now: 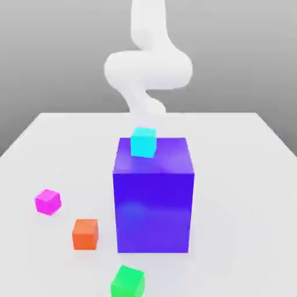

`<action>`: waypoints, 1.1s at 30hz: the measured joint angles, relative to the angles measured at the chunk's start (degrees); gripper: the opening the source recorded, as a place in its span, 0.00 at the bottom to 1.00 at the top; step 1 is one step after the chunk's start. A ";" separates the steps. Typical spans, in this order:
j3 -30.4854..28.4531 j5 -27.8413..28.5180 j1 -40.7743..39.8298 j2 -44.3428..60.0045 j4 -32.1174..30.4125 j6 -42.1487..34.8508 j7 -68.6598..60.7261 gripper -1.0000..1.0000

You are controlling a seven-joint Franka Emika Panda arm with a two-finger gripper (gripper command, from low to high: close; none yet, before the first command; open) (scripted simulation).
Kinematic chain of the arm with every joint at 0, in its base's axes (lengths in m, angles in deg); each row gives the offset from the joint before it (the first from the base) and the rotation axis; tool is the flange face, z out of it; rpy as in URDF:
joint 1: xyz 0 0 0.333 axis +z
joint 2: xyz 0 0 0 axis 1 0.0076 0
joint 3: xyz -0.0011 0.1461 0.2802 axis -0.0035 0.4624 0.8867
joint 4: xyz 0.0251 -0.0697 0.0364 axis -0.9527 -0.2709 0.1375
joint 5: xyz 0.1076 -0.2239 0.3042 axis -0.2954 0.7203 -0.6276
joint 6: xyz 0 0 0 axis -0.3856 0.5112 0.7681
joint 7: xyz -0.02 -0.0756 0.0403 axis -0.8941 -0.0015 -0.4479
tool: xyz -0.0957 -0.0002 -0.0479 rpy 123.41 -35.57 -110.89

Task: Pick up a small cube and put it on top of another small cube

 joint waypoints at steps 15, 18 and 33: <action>-6.20 2.39 -26.77 28.86 -20.21 20.54 39.16 0.50; -8.63 2.09 -30.75 34.51 -24.19 24.58 46.27 0.50; -1.98 -9.67 -42.83 56.64 -26.47 41.70 47.20 0.00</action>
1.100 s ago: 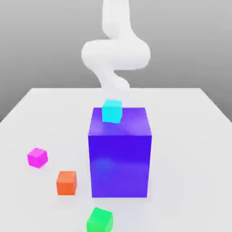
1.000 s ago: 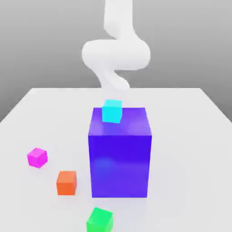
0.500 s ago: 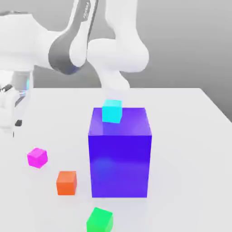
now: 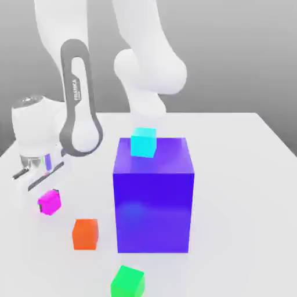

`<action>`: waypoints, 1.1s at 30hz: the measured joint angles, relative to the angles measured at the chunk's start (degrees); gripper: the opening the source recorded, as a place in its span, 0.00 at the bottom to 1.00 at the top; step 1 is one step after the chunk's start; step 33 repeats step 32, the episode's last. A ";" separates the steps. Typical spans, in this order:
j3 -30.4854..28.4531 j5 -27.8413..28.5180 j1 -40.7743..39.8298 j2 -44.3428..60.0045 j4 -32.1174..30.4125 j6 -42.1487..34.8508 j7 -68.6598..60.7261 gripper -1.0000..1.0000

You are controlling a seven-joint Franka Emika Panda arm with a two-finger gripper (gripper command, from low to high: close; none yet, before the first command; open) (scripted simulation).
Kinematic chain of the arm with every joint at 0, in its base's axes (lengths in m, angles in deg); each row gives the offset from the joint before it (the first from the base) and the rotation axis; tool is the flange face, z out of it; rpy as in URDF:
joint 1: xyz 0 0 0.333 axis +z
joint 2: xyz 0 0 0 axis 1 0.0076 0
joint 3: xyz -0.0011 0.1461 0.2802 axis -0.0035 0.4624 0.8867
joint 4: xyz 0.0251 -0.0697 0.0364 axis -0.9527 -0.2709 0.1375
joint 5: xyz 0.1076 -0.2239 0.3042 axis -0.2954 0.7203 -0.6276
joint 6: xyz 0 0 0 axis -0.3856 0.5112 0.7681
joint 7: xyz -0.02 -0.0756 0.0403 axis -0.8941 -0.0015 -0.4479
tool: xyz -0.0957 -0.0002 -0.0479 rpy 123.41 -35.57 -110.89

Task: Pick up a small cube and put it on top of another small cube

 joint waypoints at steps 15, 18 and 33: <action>1.35 10.38 12.48 -11.95 4.54 -16.77 3.92 0.00; 5.28 11.19 18.30 -10.12 9.99 -20.53 1.75 0.00; 13.06 17.22 30.84 2.31 22.59 -20.68 0.05 1.00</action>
